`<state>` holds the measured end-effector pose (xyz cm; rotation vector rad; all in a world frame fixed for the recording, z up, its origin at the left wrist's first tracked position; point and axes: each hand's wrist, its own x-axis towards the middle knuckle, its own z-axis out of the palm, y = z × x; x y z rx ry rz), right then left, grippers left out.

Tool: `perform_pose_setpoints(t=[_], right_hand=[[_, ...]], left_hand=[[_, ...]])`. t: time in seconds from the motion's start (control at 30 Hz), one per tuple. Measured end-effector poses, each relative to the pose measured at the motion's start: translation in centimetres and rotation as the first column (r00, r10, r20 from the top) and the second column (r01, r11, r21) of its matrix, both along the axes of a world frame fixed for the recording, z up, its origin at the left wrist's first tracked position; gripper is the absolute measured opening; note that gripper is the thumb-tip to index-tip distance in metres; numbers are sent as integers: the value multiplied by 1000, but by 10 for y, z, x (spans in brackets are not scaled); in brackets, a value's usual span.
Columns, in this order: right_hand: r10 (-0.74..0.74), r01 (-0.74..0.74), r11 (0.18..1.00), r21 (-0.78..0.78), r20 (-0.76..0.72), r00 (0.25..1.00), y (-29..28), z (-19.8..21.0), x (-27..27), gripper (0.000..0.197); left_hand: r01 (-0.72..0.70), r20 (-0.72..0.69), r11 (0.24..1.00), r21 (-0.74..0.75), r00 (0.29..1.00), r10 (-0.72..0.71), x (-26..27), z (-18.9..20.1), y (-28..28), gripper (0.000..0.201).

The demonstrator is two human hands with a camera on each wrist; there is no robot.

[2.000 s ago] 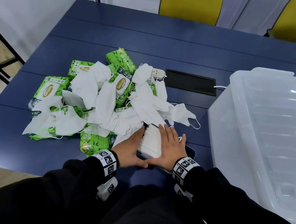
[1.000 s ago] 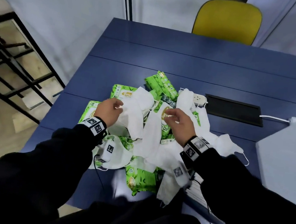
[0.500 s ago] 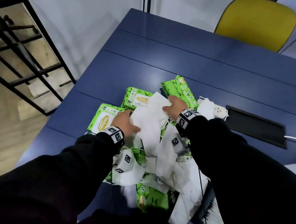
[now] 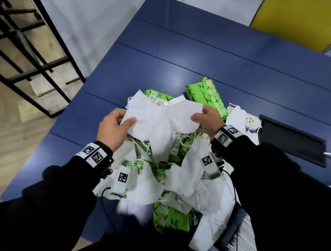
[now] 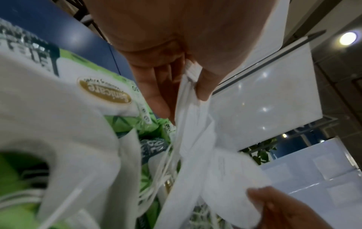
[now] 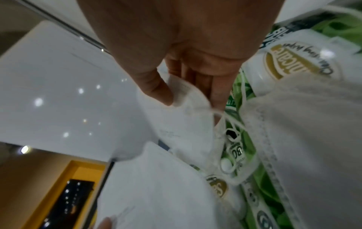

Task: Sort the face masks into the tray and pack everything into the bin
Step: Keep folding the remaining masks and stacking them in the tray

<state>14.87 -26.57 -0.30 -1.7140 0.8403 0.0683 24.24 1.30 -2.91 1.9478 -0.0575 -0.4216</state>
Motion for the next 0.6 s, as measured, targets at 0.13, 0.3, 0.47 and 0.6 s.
perform_pose_setpoints(t=[0.13, 0.3, 0.47, 0.6], right_hand=[[-89, 83, 991, 104, 51, 995, 0, 27, -37, 24], [-78, 71, 984, 162, 38, 996, -3, 31, -93, 22], [-216, 205, 966, 159, 55, 975, -4, 25, -136, 3], [-346, 324, 917, 232, 61, 936, 4, 24, -162, 9]], left_hand=[[-28, 1, 995, -99, 1000, 28, -8, 21, 12, 27], [-36, -65, 971, -238, 998, 21, -42, 46, 14, 44], [63, 6, 957, -282, 998, -64, -68, 63, 9, 42], [98, -35, 970, -222, 994, -108, -73, 51, 6, 13]])
